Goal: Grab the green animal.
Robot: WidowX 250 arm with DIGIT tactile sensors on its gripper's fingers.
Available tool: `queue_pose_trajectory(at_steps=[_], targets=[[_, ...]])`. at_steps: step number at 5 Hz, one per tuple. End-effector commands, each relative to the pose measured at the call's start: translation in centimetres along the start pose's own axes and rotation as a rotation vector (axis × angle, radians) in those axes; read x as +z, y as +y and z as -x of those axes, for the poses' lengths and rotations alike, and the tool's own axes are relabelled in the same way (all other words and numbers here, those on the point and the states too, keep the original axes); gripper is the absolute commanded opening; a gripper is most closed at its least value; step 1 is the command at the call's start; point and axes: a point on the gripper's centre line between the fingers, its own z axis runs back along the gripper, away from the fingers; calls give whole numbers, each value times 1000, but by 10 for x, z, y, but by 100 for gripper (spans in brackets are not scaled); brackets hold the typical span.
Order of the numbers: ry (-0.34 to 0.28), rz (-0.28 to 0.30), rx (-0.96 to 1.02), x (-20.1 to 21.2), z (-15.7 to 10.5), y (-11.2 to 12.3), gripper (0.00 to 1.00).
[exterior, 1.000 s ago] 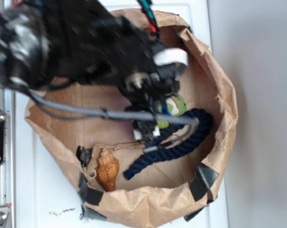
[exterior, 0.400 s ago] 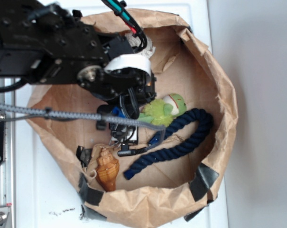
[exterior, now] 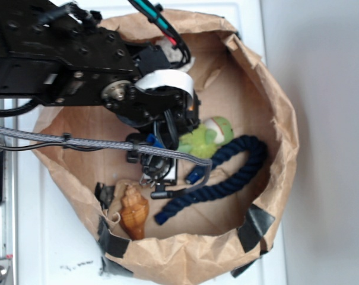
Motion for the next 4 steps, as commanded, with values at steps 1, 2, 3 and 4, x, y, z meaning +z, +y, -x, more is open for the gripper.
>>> queue_pose_trajectory(at_steps=[1,2,3,4], targets=[[-58,-56,-66,-3,-16,0,100],[-32,-70,-72,-8,-17,-2,100],[-13,-69,-77,-14,-16,-5,100],[41,-23,-138,-15,-14,-13,100]])
